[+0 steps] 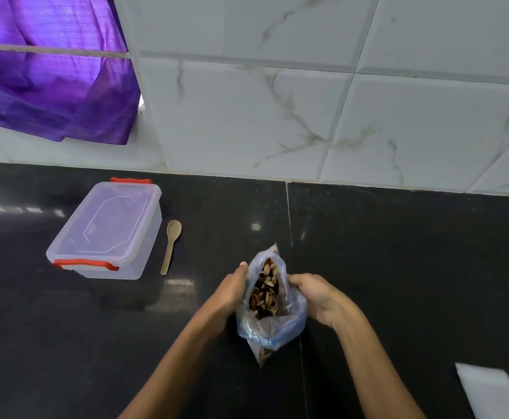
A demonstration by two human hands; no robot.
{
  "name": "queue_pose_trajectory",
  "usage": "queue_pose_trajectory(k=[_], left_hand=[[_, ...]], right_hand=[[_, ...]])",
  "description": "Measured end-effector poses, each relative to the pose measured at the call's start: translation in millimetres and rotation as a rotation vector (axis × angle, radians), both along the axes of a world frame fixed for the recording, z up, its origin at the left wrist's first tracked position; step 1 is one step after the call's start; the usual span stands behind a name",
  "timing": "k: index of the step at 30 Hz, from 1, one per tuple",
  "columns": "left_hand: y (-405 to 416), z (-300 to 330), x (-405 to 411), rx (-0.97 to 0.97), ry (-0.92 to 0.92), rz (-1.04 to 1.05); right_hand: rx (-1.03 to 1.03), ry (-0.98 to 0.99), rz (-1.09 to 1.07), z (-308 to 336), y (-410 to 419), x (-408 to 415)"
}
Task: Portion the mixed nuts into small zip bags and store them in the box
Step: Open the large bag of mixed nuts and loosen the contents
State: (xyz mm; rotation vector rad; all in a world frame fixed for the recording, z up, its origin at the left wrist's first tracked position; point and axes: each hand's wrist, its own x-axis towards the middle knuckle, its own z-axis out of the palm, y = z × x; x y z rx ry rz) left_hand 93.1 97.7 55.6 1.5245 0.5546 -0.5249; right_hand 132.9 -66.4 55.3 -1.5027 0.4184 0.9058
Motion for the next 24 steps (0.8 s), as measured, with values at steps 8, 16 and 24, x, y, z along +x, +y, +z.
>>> queue_pose_trajectory(k=[8, 16, 24], left_hand=[[-3, 9, 1, -0.336, 0.215, 0.216], [22, -9, -27, 0.373, 0.142, -0.050], [20, 14, -25, 0.213, 0.173, 0.005]], right_hand=[[0.197, 0.176, -0.110, 2, 4, -10], [-0.482, -0.118, 0.206, 1, -10, -35], [-0.297, -0.068, 0.071, 15, -1, -39]])
